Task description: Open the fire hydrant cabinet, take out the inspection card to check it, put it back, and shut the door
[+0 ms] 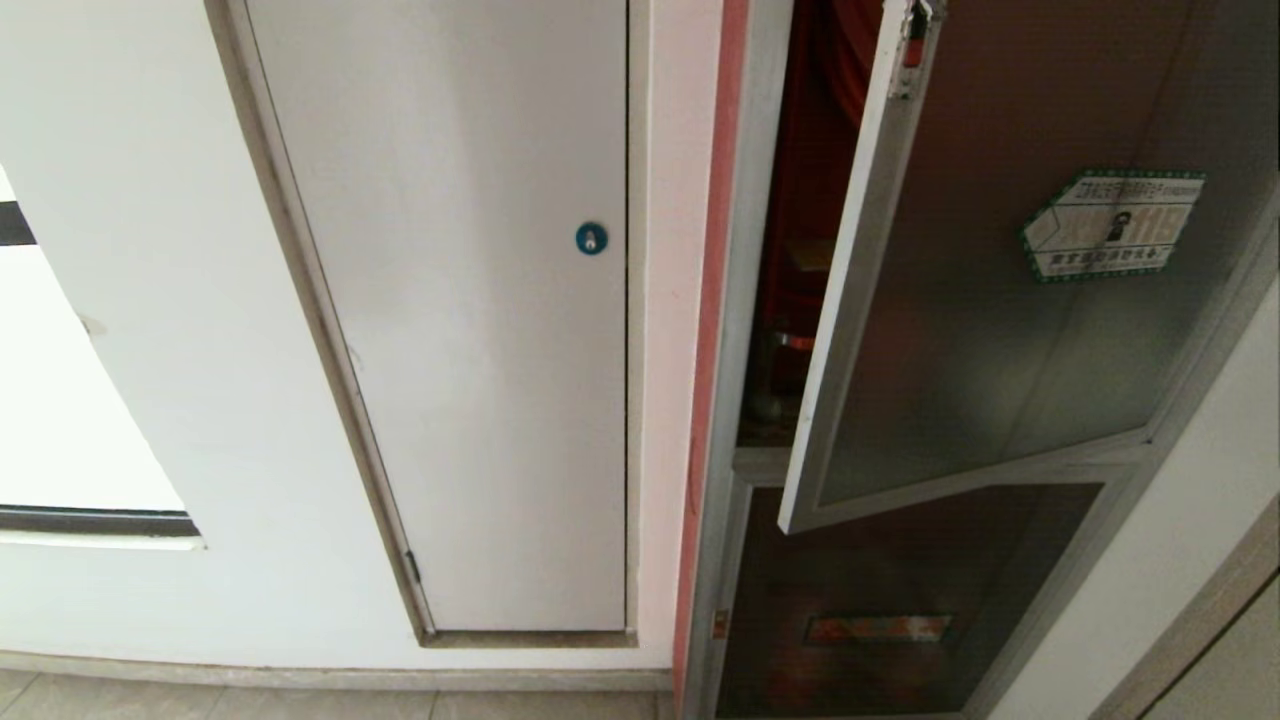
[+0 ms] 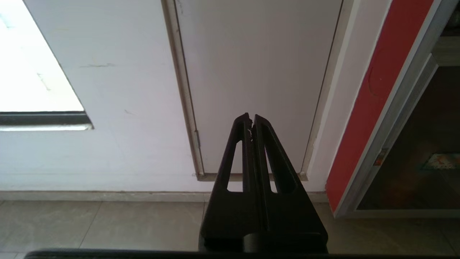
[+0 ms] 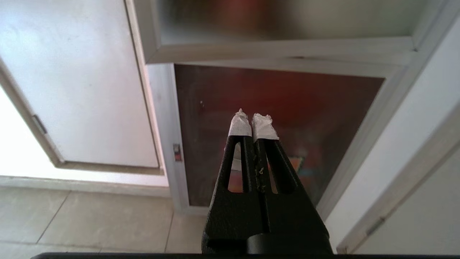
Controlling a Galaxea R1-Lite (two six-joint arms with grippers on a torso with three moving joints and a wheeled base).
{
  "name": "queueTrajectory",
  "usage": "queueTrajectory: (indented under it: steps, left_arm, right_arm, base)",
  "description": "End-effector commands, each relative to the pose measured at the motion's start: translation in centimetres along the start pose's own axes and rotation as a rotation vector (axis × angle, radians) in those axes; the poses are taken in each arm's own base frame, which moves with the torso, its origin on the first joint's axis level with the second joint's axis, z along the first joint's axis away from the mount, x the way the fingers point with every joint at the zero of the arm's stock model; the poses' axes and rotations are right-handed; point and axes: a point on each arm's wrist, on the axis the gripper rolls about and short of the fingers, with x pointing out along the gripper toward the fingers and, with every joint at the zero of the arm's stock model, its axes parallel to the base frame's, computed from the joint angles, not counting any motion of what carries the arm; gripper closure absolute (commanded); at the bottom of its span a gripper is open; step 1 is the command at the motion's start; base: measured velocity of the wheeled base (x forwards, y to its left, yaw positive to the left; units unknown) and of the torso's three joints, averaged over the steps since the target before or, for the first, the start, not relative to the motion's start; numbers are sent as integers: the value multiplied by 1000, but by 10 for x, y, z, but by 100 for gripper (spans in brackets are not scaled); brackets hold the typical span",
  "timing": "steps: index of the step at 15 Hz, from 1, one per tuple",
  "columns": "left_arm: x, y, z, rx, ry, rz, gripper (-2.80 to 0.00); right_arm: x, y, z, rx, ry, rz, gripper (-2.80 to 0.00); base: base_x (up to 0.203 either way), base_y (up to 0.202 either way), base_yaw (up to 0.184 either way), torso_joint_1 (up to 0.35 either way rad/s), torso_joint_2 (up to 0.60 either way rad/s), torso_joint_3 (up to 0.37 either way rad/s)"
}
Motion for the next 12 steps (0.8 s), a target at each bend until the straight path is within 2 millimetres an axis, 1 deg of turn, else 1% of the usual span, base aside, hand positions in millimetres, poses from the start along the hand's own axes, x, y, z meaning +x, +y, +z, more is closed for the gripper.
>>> queueTrajectory:
  steps: [1, 12]
  left_arm:
    - [0, 0, 0, 0, 2, 0, 0]
    - [0, 0, 0, 0, 2, 0, 0]
  right_arm:
    - [0, 0, 0, -1, 1, 1, 0]
    - [0, 0, 0, -1, 2, 0, 0]
  base:
    - [194, 0, -1, 5, -1, 5]
    - [197, 0, -1, 3, 1, 2]
